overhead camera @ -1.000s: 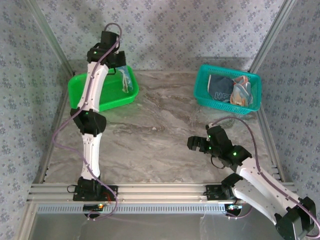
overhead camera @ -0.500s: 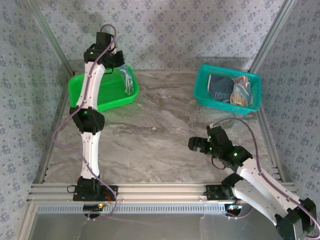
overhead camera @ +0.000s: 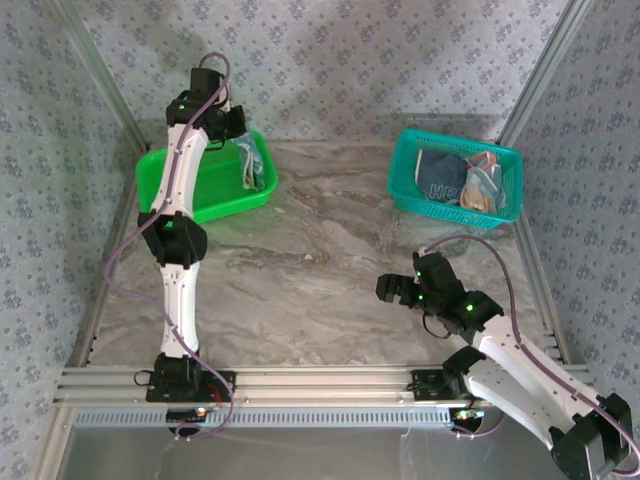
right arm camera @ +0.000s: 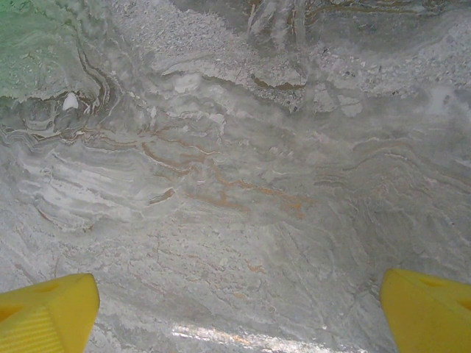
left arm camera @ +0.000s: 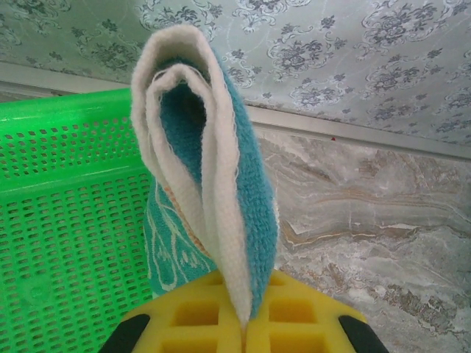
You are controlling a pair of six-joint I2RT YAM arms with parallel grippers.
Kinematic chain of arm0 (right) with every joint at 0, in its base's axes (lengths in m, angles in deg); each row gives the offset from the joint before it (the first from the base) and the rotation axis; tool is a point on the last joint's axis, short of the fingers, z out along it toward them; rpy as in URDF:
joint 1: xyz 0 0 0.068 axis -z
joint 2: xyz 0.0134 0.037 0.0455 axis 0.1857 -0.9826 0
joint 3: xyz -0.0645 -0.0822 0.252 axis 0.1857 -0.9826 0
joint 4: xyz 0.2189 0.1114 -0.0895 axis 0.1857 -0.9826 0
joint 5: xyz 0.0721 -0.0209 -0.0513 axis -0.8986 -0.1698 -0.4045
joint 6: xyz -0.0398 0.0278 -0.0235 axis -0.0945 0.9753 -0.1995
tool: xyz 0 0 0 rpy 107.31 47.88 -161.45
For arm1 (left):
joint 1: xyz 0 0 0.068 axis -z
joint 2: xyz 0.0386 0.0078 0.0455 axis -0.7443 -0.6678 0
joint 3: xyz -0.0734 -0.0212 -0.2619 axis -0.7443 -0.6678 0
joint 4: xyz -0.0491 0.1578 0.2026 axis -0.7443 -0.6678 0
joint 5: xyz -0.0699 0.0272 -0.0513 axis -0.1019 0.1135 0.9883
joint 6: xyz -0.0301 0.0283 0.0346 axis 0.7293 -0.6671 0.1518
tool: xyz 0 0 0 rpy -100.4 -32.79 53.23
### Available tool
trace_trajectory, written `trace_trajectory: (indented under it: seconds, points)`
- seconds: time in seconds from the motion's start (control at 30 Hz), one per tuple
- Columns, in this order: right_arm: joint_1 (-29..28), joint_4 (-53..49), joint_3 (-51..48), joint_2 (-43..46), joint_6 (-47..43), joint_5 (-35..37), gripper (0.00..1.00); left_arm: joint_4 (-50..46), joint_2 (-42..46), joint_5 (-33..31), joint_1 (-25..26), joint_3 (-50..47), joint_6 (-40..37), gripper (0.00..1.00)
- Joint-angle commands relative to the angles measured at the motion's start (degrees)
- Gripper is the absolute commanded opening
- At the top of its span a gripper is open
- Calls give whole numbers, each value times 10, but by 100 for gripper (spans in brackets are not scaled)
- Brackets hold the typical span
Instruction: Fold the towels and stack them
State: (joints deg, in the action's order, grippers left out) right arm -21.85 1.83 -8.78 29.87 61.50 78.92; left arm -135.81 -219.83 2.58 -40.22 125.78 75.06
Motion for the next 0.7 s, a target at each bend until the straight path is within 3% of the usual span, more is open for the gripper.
trace_trajectory:
  seconds: [0.0,0.2,0.4,0.43,0.53,0.57,0.67]
  points:
    - [-4,1,1,2,7,2,100,-9,10,-3,-8,-1,-7,0]
    - [-5,19,-1,-9,6,-7,100,-23,44,-31,-35,-54,-22,0]
    - [-5,40,-3,-26,5,-16,100,75,156,-63,-90,-298,-19,0]
    - [-5,43,-5,-28,4,-15,100,94,171,-62,-101,-336,-17,4]
    - [-5,57,-9,-34,3,-20,100,128,205,-87,-132,-423,-22,51]
    - [-6,60,-10,-37,3,-23,100,131,209,-104,-141,-435,-22,62]
    - [-6,63,-10,-43,3,-27,100,127,207,-126,-158,-438,-20,70]
